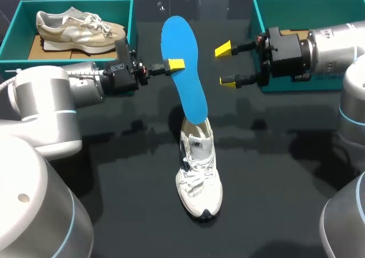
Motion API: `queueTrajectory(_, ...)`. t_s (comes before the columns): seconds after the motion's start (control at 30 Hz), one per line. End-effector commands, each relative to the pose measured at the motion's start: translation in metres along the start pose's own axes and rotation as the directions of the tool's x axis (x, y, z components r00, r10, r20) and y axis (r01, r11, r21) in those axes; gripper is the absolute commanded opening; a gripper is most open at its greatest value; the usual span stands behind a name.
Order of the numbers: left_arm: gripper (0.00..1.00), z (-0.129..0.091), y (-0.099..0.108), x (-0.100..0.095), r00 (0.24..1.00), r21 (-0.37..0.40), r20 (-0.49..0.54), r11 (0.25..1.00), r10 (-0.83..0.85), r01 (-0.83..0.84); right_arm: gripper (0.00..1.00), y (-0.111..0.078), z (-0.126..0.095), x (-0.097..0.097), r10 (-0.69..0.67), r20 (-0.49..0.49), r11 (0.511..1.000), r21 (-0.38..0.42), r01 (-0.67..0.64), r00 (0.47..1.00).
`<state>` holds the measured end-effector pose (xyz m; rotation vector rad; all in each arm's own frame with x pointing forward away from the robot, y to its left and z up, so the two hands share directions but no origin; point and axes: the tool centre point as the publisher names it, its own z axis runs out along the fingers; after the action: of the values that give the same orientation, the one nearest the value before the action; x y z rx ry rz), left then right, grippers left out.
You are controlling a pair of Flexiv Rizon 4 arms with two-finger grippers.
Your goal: Take the shoe out of the shoebox, open the shoe tongue, remove and reinsert the insole, then place the shoe into the shoebox
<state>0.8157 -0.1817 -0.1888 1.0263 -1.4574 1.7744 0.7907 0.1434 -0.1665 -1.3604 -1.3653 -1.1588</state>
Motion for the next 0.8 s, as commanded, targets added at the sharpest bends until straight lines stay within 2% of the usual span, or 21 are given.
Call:
queueTrajectory(0.03,0.0,0.0,0.0,0.001,1.0,0.0,0.003,1.0,0.0,0.0,1.0,0.0,0.002,0.0,0.001,0.003,1.0,-0.001,-0.001,1.0)
queueTrajectory(0.23,0.0,-0.001,-0.008,0.031,0.967,-0.005,-0.078,0.97,0.244,-0.245,1.0,0.0,0.002,0.0,0.001,0.003,1.0,-0.001,-0.001,1.0)
queueTrajectory(0.43,0.0,-0.006,-0.015,0.044,0.881,-0.007,-0.091,0.884,0.464,-0.467,1.0,0.0,0.002,0.0,0.001,0.003,1.0,-0.001,-0.001,1.0)
queueTrajectory(0.53,0.0,-0.006,-0.015,0.047,0.79,-0.011,-0.089,0.793,0.606,-0.61,1.0,0.0,0.002,0.0,0.001,0.003,1.0,-0.001,-0.001,1.0)
queueTrajectory(0.57,0.0,-0.007,-0.015,0.049,0.744,-0.011,-0.088,0.746,0.662,-0.665,1.0,0.0,0.002,0.0,0.001,0.003,1.0,-0.001,-0.001,1.0)
queueTrajectory(0.7,0.0,-0.012,-0.014,0.05,0.482,-0.027,-0.072,0.482,0.873,-0.876,1.0,0.0,0.002,0.0,0.001,0.003,1.0,-0.001,-0.001,1.0)
queueTrajectory(0.8,0.0,-0.019,-0.023,0.051,0.389,-0.013,-0.07,0.389,0.918,-0.921,1.0,0.0,0.002,0.0,0.001,0.003,1.0,-0.001,-0.001,1.0)
